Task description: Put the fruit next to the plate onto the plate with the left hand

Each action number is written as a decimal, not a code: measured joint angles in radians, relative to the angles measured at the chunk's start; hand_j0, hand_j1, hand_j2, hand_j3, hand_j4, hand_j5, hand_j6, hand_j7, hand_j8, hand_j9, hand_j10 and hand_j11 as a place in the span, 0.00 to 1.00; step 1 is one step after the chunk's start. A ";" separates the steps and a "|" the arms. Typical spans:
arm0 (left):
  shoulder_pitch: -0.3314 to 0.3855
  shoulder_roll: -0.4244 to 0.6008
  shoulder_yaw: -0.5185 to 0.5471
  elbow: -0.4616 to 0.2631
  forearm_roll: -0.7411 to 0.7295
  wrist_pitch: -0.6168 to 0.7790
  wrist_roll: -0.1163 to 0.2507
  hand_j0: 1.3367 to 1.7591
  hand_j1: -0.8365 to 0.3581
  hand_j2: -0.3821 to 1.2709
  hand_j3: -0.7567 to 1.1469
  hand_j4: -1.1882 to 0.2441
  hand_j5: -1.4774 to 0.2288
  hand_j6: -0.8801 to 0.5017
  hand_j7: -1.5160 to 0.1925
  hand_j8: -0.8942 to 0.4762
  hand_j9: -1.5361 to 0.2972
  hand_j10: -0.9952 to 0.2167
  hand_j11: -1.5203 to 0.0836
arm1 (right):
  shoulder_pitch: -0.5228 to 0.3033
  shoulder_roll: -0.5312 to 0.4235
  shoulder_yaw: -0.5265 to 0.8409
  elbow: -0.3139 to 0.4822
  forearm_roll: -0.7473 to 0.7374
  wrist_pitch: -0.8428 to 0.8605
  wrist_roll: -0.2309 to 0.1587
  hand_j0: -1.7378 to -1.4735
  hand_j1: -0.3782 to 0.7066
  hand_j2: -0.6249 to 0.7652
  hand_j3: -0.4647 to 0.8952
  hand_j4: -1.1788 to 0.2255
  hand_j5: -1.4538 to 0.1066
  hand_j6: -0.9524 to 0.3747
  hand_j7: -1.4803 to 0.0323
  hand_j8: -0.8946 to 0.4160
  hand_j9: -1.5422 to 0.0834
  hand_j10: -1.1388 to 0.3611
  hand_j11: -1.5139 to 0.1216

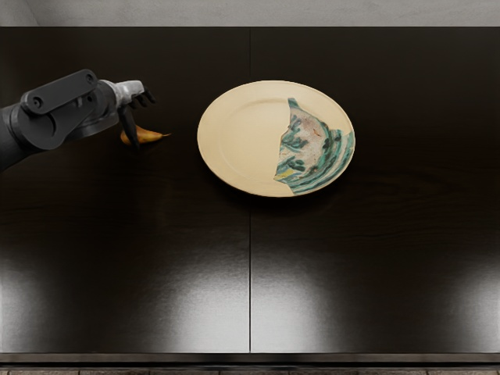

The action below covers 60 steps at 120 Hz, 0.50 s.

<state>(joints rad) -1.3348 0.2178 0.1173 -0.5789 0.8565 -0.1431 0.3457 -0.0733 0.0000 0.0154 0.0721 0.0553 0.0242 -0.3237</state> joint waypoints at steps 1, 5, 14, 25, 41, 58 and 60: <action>0.000 0.000 0.000 0.000 0.000 0.000 0.000 0.76 0.73 0.26 0.40 0.65 0.67 0.45 0.69 0.46 0.65 0.61 0.74 | 0.000 0.000 0.000 0.000 0.000 0.000 0.000 0.30 0.03 0.45 0.34 0.84 0.93 0.72 0.98 0.68 0.95 0.76 0.93; 0.000 0.000 0.001 0.000 0.001 0.001 -0.001 0.76 0.73 0.26 0.40 0.64 0.67 0.44 0.69 0.46 0.65 0.60 0.73 | 0.000 0.000 0.000 0.000 0.000 0.000 0.000 0.30 0.03 0.45 0.34 0.84 0.93 0.72 0.98 0.68 0.95 0.76 0.93; 0.005 -0.006 0.001 0.000 0.016 0.001 -0.002 0.76 0.71 0.27 0.40 0.63 0.65 0.43 0.67 0.45 0.64 0.59 0.72 | 0.000 0.000 0.000 0.000 0.000 0.000 0.000 0.30 0.03 0.45 0.34 0.84 0.93 0.72 0.98 0.68 0.95 0.76 0.93; 0.011 -0.008 0.002 0.000 0.050 0.002 -0.003 0.76 0.69 0.27 0.40 0.62 0.64 0.42 0.66 0.43 0.63 0.57 0.70 | 0.000 0.000 0.000 0.000 0.000 0.000 0.000 0.30 0.03 0.45 0.34 0.84 0.93 0.72 0.98 0.68 0.95 0.76 0.93; 0.014 -0.008 0.002 0.010 0.083 0.002 -0.004 0.76 0.67 0.27 0.40 0.61 0.62 0.40 0.64 0.42 0.61 0.56 0.69 | 0.000 0.000 0.000 0.000 0.000 0.000 0.000 0.30 0.03 0.45 0.34 0.84 0.93 0.72 0.98 0.68 0.95 0.76 0.93; 0.016 -0.009 0.002 0.019 0.093 0.003 -0.004 0.76 0.64 0.27 0.40 0.59 0.60 0.38 0.62 0.40 0.59 0.53 0.67 | 0.000 0.000 0.000 0.000 0.000 0.000 0.000 0.30 0.03 0.45 0.34 0.84 0.93 0.72 0.98 0.68 0.95 0.76 0.93; 0.016 -0.009 0.002 0.020 0.093 0.003 -0.004 0.76 0.64 0.27 0.40 0.58 0.60 0.38 0.62 0.40 0.59 0.53 0.66 | 0.000 0.000 0.000 0.000 0.000 0.000 0.000 0.30 0.03 0.45 0.34 0.84 0.93 0.72 0.98 0.68 0.95 0.76 0.93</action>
<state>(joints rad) -1.3192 0.2086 0.1194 -0.5590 0.9495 -0.1399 0.3421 -0.0731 0.0000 0.0154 0.0723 0.0553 0.0238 -0.3237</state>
